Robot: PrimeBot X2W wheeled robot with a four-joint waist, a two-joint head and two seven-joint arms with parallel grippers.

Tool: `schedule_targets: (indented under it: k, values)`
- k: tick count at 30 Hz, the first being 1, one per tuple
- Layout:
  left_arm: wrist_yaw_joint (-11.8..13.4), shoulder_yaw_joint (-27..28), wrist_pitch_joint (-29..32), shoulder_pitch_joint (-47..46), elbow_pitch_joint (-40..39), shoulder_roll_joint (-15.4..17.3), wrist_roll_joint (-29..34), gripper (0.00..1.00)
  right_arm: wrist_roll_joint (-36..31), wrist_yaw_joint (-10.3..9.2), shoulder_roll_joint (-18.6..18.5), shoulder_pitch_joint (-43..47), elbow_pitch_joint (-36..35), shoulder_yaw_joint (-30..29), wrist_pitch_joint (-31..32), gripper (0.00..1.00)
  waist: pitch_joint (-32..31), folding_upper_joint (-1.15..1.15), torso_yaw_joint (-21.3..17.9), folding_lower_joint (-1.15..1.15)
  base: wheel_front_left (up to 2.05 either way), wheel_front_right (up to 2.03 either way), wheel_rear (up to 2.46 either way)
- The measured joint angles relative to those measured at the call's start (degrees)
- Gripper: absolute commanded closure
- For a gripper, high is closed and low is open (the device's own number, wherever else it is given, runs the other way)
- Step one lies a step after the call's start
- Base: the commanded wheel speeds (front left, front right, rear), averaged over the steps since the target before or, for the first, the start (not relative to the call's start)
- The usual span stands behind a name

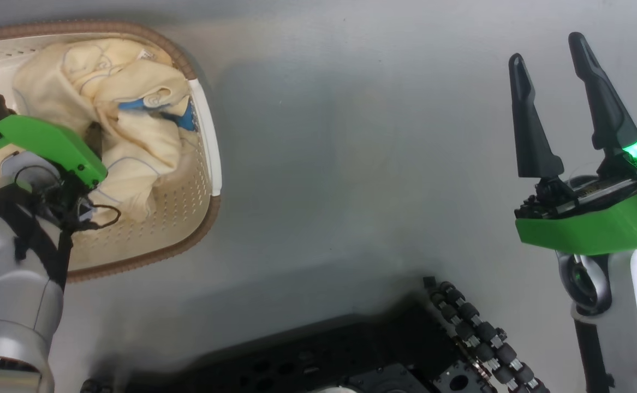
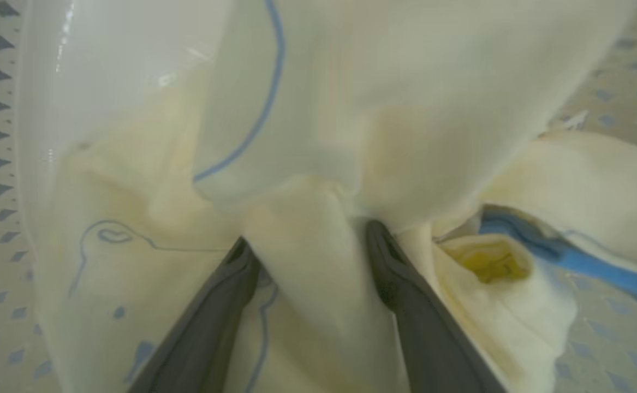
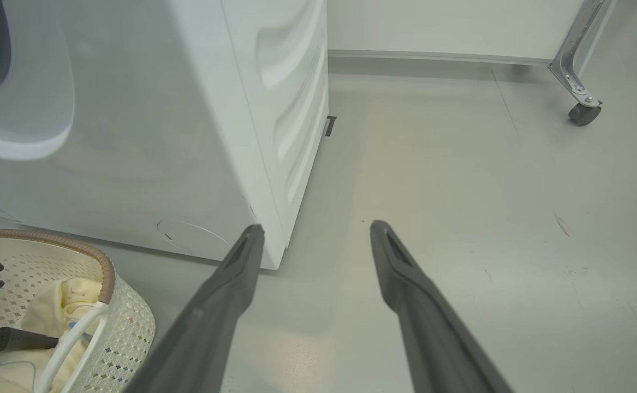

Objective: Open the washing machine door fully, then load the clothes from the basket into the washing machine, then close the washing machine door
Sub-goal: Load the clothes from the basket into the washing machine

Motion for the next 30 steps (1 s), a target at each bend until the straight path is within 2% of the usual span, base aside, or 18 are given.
schedule_targets:
  k: [1, 2, 3, 4, 10, 15, 23, 28, 30]
  values:
    - [0.0, 0.2, 0.9, -0.3, 0.8, -0.2, -1.0, 0.0, 0.1, 0.0, 0.0, -0.2, 0.2, 0.1, -0.1, 0.0, 0.3, 0.0, -0.3, 0.0, 0.0, 0.0, 0.0]
    - [0.0, 0.2, 1.5, -0.4, 1.1, -0.4, -1.3, 0.31, 0.1, 0.0, 0.0, -0.3, 0.3, 0.1, -0.2, 0.0, 0.4, 0.0, -0.4, 0.0, 0.0, 0.0, 0.0]
    - [0.0, 0.1, 1.7, -0.5, 1.2, -0.5, -1.6, 0.69, 0.1, 0.0, 0.1, -0.5, 0.4, 0.2, -0.4, 0.0, 0.3, 0.0, -0.4, 0.0, 0.0, 0.0, 0.0]
    - [0.0, 0.1, 1.7, -0.5, 1.1, -0.6, -1.6, 1.0, 0.1, 0.0, 0.1, -0.7, 0.5, 0.2, -0.4, 0.0, 0.3, 0.0, -0.4, -0.01, 0.0, 0.0, 0.0]
    - [0.0, -1.9, 0.7, -0.2, -0.9, -1.2, -2.7, 1.0, 0.1, 0.0, 0.1, -1.2, 0.9, -0.2, -0.6, 0.0, -0.3, 0.0, 0.1, -0.01, 0.0, 0.0, 0.0]
    - [0.0, -5.9, -2.6, 1.2, -3.1, -1.0, -1.6, 1.0, 0.0, 0.0, 0.1, -1.0, 0.7, -2.5, -1.0, 0.0, -1.7, 0.0, 1.6, -0.01, 0.0, 0.0, 0.0]
    - [0.0, -9.3, -11.1, 2.2, -5.1, -0.6, -1.9, 1.0, -0.7, 0.0, -0.2, -0.2, 0.1, -4.8, -0.4, 0.0, -6.0, 0.0, 3.9, -0.01, 0.0, 0.0, 0.0]
    - [0.1, -10.9, -17.6, 3.2, -3.8, -0.7, -0.2, 1.0, -1.1, 0.0, -0.5, 1.3, 0.1, -5.4, 0.1, 0.0, -9.3, 0.0, 5.1, -0.01, 0.0, 0.0, 0.0]
    - [0.8, -11.0, -20.5, 3.8, -3.0, -0.7, 0.5, 1.0, -1.5, 0.0, -0.6, 1.5, 0.1, -5.5, 0.4, 0.0, -10.8, 0.0, 5.5, -0.01, 0.0, 0.0, 0.0]
